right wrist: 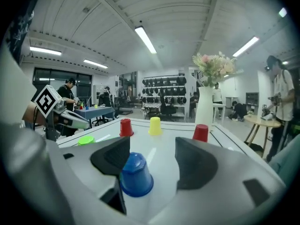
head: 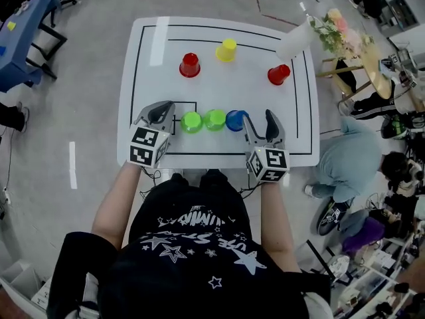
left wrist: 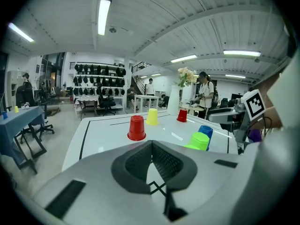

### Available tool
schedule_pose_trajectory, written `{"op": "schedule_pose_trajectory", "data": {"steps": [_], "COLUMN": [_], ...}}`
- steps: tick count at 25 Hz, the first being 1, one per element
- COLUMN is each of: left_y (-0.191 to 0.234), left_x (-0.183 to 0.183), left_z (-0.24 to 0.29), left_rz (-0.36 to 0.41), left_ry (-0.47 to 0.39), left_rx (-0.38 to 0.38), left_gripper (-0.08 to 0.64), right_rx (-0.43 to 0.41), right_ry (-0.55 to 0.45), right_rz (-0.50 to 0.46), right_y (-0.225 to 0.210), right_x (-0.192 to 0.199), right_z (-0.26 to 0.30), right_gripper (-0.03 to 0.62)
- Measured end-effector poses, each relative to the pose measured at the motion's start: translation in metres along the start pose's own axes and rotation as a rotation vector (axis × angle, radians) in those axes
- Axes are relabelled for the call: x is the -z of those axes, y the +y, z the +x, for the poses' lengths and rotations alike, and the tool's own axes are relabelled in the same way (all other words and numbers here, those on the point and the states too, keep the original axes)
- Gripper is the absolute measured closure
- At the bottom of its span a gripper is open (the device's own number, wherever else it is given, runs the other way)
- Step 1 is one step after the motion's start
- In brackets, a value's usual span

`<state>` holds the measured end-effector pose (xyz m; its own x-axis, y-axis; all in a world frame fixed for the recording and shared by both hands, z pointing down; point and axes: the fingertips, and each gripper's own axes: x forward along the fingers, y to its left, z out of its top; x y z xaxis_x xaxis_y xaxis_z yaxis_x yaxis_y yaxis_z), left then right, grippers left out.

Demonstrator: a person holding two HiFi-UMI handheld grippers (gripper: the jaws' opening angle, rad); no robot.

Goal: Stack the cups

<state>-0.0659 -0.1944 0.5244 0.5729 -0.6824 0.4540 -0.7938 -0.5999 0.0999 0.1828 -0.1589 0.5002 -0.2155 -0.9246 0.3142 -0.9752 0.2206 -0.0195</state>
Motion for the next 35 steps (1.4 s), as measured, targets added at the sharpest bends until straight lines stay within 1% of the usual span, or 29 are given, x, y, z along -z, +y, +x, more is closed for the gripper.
{"op": "schedule_pose_trajectory", "data": {"steps": [4, 9, 13, 16, 20, 23, 27, 31, 35], "left_y": [0.003, 0.003, 0.003, 0.004, 0.005, 0.005, 0.002, 0.002, 0.003], "left_x": [-0.008, -0.02, -0.025, -0.031, -0.036, -0.038, -0.041, -0.037, -0.033], "left_z": [0.006, 0.014, 0.021, 0.024, 0.023, 0.022, 0.021, 0.016, 0.012], "left_rz": [-0.009, -0.023, -0.037, -0.047, -0.058, -0.062, -0.063, -0.073, -0.081], "left_ry": [-0.008, -0.014, -0.015, -0.016, -0.01, -0.009, -0.01, -0.005, 0.0], "left_rx": [-0.04, -0.1, -0.151, -0.191, -0.25, -0.277, -0.297, -0.307, -0.309], "left_gripper": [0.549, 0.549, 0.549, 0.549, 0.549, 0.549, 0.549, 0.549, 0.549], "right_rx": [0.033, 0.066, 0.074, 0.064, 0.013, -0.017, -0.007, 0.016, 0.002], "right_ry": [0.016, 0.084, 0.118, 0.149, 0.176, 0.194, 0.205, 0.207, 0.219], "right_rz": [-0.003, -0.002, 0.017, 0.008, -0.003, -0.006, -0.014, -0.023, -0.032], "right_y": [-0.04, -0.1, -0.142, -0.164, -0.172, -0.172, -0.175, -0.175, -0.169], "right_x": [-0.002, 0.0, -0.002, -0.003, 0.001, 0.006, 0.01, 0.01, 0.01], "right_z": [0.013, 0.039, 0.063, 0.083, 0.112, 0.131, 0.146, 0.15, 0.148], "right_gripper": [0.296, 0.304, 0.305, 0.305, 0.302, 0.293, 0.287, 0.348, 0.353]}}
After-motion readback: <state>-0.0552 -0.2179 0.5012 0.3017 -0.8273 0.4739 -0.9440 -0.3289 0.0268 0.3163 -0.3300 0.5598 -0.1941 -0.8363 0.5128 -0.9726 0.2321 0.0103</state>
